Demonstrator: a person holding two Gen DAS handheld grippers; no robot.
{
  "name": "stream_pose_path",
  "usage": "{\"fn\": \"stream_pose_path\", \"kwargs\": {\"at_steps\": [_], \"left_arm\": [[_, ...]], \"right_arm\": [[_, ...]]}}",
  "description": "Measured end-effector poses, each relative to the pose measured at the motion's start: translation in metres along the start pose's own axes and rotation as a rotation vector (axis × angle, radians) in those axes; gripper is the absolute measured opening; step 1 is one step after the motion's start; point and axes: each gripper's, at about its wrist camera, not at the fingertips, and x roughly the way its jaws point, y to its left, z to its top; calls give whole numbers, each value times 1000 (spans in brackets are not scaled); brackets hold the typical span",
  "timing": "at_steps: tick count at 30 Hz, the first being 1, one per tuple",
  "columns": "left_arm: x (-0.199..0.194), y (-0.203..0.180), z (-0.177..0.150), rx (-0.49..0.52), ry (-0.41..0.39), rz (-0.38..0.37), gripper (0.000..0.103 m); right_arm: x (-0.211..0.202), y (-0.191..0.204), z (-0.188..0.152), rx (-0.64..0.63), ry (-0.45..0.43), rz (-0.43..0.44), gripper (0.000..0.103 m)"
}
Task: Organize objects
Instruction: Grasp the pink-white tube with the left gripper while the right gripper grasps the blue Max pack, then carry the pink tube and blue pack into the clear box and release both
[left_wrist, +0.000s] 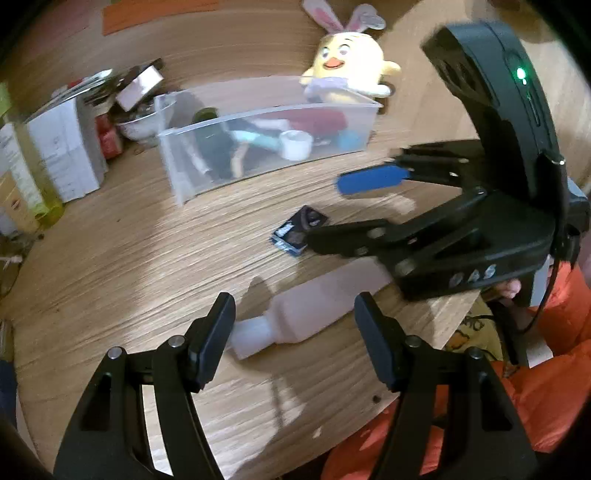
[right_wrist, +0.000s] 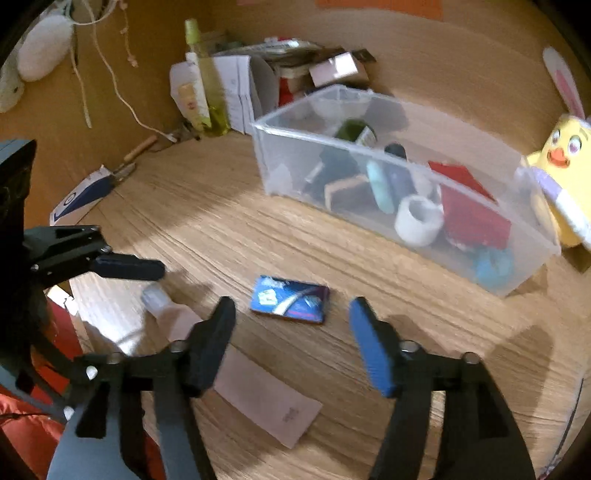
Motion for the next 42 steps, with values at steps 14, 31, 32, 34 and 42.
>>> {"fn": "stream_pose_path", "kwargs": {"at_steps": [14, 31, 32, 34, 42], "left_arm": [[15, -4, -9, -8, 15, 22, 63], [25, 0, 6, -40, 15, 46, 15], [25, 1, 6, -51, 15, 45, 12], [25, 3, 7, -71, 16, 38, 11], [19, -4, 13, -70, -21, 64, 5]], "right_arm": [[27, -4, 0, 3, 61, -65, 46], [-17, -64, -17, 191, -26, -155, 44], [-21, -66, -19, 197, -31, -158, 44], [-25, -70, -21, 205, -37, -158, 44], [-31, -63, -25, 216, -61, -134, 44]]}}
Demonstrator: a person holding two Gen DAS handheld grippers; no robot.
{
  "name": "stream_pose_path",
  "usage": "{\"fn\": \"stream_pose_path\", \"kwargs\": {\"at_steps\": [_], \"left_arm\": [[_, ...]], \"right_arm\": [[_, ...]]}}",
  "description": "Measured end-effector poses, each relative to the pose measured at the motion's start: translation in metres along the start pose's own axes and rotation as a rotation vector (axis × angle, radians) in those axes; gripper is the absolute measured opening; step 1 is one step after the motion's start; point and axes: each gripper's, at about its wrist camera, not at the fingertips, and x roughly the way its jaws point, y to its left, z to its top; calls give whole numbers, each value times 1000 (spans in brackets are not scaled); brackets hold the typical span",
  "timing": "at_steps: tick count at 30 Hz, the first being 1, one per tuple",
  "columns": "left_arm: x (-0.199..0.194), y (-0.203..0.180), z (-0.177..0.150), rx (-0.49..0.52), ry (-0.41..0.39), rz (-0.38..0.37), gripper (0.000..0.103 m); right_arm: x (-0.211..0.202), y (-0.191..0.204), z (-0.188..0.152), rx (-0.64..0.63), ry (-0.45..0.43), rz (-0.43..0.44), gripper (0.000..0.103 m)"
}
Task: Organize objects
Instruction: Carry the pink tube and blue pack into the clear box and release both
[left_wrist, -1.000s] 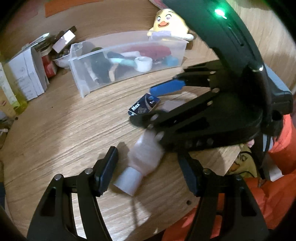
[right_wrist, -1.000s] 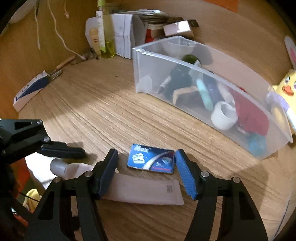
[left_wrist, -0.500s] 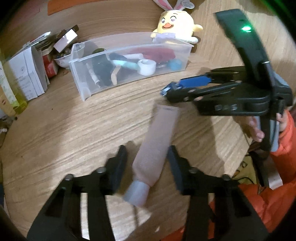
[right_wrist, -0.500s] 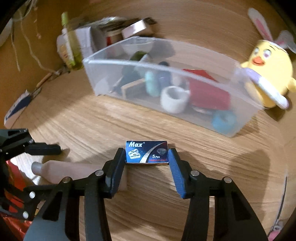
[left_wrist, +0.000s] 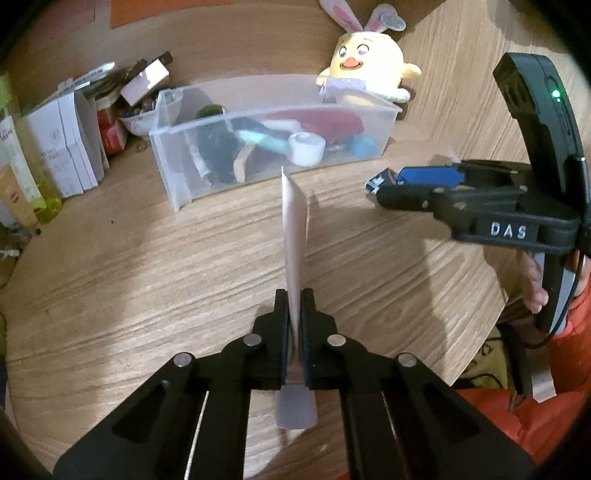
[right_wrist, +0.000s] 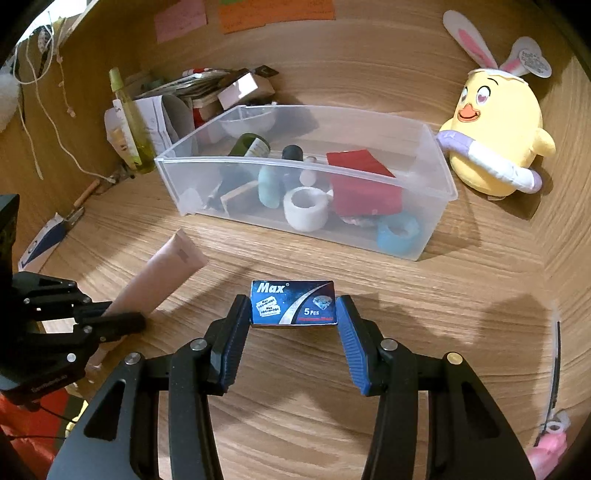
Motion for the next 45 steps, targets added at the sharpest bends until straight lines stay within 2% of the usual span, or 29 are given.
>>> {"fn": "stream_pose_path", "kwargs": {"at_steps": [17, 29, 36, 45], "left_arm": [[-36, 10, 40, -56, -171, -6, 4], [-58, 28, 83, -105, -290, -10, 4], [-57, 35, 108, -111, -320, -2, 4], [-43, 44, 141, -121, -317, 3, 4]], "right_arm": [[-26, 3, 23, 8, -111, 15, 44], [-43, -1, 53, 2, -210, 16, 44], [-47, -10, 73, 14, -255, 12, 44], [-41, -22, 97, 27, -280, -4, 44]]}}
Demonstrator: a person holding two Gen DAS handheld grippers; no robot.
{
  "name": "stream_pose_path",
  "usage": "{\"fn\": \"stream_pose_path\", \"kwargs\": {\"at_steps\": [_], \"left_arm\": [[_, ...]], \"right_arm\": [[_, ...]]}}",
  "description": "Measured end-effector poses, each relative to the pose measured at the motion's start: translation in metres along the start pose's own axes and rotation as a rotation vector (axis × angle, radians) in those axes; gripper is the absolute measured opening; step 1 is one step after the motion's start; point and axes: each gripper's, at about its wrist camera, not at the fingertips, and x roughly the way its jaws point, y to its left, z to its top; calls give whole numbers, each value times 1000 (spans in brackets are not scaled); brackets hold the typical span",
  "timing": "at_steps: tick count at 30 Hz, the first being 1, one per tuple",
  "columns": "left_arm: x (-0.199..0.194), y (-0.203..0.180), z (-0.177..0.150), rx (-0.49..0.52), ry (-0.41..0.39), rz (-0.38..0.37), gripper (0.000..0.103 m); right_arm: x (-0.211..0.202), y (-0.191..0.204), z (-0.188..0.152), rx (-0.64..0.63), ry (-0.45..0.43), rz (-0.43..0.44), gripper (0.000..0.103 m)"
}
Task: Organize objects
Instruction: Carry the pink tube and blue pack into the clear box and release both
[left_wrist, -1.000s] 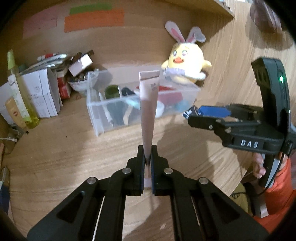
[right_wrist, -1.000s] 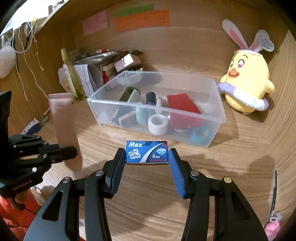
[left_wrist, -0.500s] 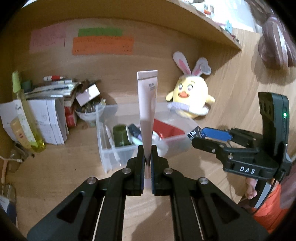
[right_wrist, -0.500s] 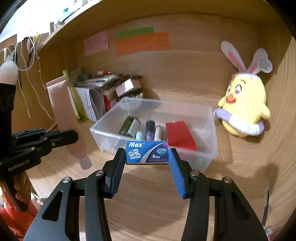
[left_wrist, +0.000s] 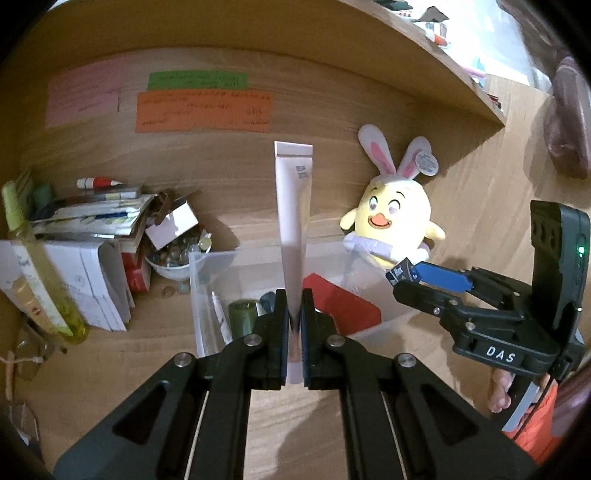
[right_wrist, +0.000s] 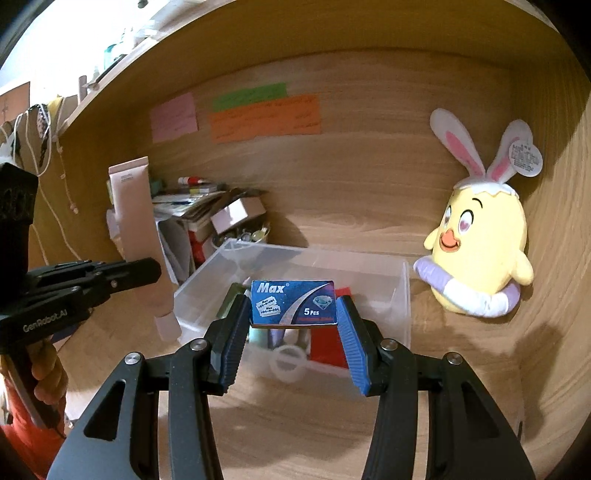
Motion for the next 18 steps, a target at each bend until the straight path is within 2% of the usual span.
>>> {"fn": "stream_pose_path", "kwargs": {"at_steps": [7, 18], "left_arm": [[24, 1, 10, 6, 21, 14, 4], [70, 11, 6, -9, 114, 19, 4]], "right_arm": [[24, -11, 3, 17, 35, -15, 44], [66, -26, -11, 29, 132, -33, 44]]}}
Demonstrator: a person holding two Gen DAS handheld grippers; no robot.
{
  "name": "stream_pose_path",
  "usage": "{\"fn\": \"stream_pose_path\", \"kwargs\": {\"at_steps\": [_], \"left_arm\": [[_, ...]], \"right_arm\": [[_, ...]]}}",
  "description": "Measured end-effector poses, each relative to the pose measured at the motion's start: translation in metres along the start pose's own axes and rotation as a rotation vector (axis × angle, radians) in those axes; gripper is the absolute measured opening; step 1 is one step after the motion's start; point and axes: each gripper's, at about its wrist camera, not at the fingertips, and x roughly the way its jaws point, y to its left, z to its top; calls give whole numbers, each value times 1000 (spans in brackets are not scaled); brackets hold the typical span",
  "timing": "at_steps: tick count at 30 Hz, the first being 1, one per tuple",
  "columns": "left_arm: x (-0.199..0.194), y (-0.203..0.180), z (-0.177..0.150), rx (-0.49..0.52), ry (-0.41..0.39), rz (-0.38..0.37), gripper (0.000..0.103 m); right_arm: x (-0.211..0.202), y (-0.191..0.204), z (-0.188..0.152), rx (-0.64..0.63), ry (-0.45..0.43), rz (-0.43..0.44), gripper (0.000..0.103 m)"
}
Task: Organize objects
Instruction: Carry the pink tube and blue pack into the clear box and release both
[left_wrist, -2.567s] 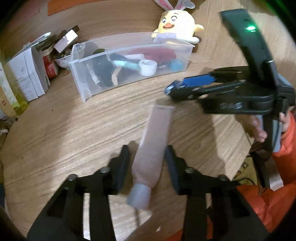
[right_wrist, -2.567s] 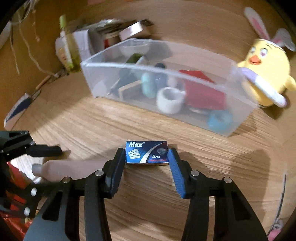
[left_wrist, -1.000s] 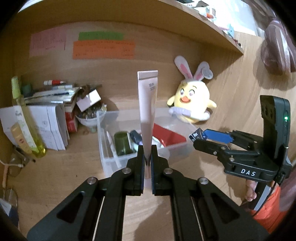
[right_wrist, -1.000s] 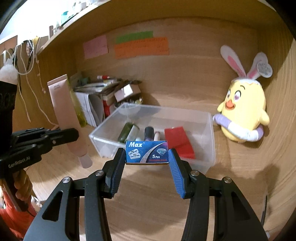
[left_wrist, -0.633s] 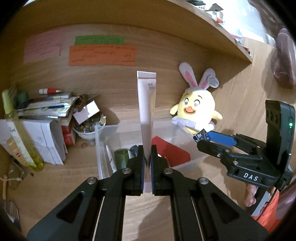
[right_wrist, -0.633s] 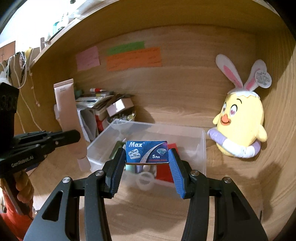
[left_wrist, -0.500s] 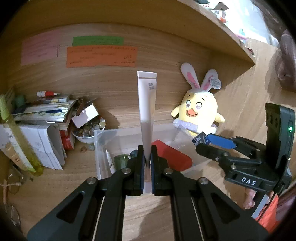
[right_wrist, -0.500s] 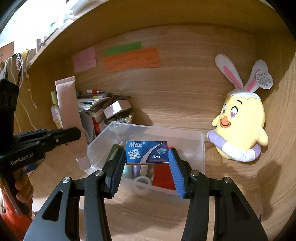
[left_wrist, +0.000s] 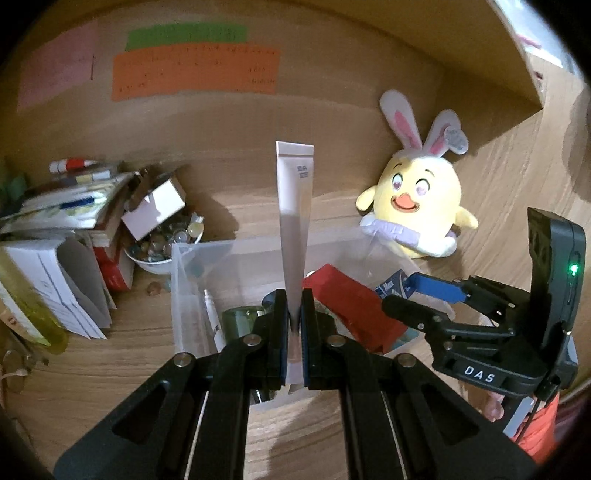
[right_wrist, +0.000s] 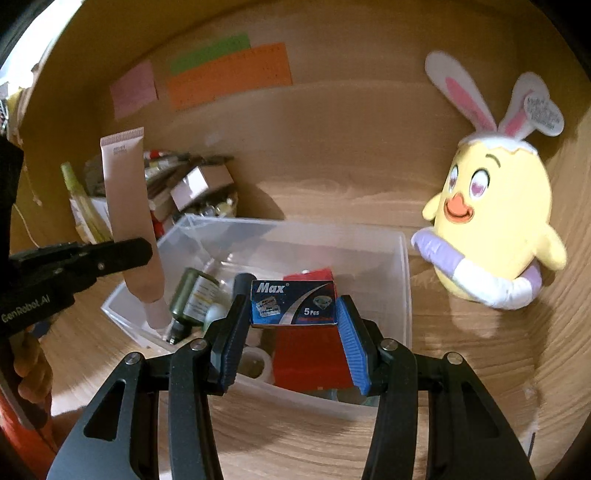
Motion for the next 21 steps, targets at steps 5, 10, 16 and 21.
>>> {"fn": "stream_pose_path", "kwargs": {"at_steps": [5, 10, 16, 21], "left_arm": [[19, 8, -1, -25, 42, -2, 4], [34, 14, -4, -41, 76, 6, 5], [42, 14, -7, -41, 107, 4, 5], [43, 13, -8, -33, 113, 13, 5]], "right_arm": [[17, -3, -4, 1, 37, -7, 44], [26, -3, -7, -10, 57, -17, 44], [30, -1, -8, -30, 62, -38, 45], [31, 2, -9, -42, 62, -51, 45]]}}
